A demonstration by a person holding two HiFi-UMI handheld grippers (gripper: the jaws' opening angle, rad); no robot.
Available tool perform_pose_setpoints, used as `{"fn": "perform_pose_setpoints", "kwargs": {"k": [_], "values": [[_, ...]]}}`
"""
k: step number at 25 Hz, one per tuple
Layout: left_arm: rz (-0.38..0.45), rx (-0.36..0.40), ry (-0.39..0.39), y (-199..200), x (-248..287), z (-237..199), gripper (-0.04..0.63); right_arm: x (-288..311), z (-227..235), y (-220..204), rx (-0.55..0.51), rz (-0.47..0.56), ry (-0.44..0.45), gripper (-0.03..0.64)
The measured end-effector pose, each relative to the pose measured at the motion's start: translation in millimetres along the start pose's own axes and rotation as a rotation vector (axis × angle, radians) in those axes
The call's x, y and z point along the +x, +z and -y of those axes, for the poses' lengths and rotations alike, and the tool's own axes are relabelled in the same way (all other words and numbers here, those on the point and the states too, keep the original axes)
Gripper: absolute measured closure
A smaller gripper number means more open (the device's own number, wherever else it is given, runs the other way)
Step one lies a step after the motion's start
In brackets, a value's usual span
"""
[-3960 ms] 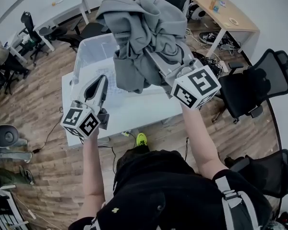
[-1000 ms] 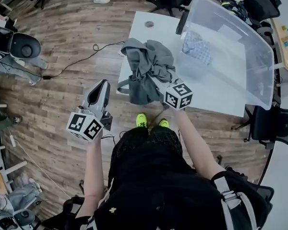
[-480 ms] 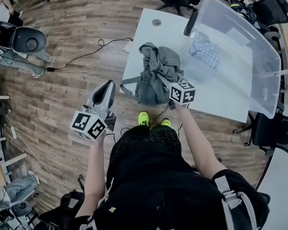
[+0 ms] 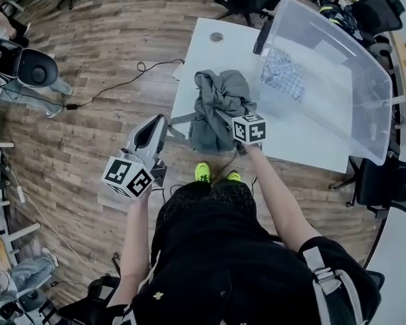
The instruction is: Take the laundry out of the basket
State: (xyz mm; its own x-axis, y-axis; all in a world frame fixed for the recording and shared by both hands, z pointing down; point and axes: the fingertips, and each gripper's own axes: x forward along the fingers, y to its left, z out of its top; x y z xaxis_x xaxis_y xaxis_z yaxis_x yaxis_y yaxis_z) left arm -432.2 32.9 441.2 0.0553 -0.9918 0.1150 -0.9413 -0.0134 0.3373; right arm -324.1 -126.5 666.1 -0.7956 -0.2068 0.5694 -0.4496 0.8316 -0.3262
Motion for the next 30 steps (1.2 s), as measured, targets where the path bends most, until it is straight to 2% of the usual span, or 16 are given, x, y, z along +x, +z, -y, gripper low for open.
{"fn": "perform_pose_setpoints", "kwargs": {"k": [8,14,17,20,30], "values": [[0.007,0.0,-0.04,5,10,3,0.588,-47,-1,21,-0.047,0.082,-0.056,0.284],[-0.004,0.002,-0.113,5,25,21,0.588,-94,-21,45,-0.141,0.168,-0.071,0.292],[-0.011,0.018,-0.165,7,33,36,0.588,-117,-43,63,-0.218,0.221,-0.051,0.367],[-0.01,0.031,-0.213,10,44,53,0.588,-138,-61,81,-0.27,0.274,-0.034,0.525],[-0.021,0.053,-0.337,23,79,94,0.588,-187,-75,123,-0.292,0.399,-0.06,0.617]]}}
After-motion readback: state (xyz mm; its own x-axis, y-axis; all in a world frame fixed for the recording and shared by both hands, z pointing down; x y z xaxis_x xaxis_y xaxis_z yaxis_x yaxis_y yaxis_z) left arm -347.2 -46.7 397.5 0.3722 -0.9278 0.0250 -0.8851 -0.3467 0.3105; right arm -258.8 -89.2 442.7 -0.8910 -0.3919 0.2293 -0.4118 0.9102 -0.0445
